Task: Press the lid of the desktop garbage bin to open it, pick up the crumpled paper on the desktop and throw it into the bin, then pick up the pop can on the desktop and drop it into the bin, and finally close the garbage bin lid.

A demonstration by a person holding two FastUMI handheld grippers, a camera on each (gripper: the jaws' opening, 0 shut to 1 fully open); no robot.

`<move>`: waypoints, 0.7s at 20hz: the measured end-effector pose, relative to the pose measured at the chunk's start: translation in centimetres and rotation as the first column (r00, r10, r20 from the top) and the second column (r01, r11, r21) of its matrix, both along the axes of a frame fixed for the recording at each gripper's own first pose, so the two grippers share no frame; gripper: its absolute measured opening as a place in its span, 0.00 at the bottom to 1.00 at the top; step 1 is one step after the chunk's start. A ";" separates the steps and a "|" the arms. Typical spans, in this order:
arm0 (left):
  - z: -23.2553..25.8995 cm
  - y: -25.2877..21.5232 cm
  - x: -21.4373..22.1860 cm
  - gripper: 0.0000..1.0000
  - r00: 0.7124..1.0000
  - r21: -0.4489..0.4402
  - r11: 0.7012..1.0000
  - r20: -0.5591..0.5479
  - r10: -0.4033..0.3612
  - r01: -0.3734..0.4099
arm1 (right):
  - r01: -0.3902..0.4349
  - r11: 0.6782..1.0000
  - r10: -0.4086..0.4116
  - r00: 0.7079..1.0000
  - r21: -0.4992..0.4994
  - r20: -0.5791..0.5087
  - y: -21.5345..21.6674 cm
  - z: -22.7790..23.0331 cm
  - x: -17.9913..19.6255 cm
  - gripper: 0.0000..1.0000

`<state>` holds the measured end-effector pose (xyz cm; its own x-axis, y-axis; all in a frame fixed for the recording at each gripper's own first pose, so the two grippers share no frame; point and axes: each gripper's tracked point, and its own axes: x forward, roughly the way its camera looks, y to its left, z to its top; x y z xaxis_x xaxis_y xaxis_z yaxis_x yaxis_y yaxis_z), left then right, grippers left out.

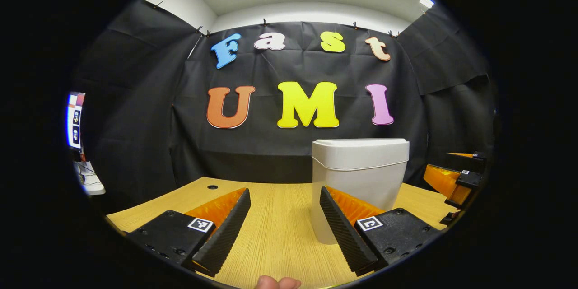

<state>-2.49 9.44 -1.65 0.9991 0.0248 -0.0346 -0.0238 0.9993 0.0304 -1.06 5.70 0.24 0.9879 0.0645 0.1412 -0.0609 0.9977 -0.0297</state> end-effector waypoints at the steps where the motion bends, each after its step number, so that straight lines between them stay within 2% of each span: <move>1: 0.1 0.1 0.1 0.99 1.000 0.000 1.000 0.003 0.004 -0.004 | -0.006 1.000 0.006 1.000 0.011 0.002 0.2 0.1 -0.1 0.96; 7: 0.1 0.2 0.1 0.99 1.000 0.003 1.000 0.004 0.009 -0.009 | 0.017 1.000 -0.017 1.000 -0.009 0.008 0.2 -0.1 -0.2 0.97; 14: 0.3 -0.1 -0.2 0.99 1.000 0.013 1.000 0.005 0.003 -0.003 | 0.039 0.999 -0.039 0.999 0.017 -0.002 0.2 -0.4 -0.3 0.97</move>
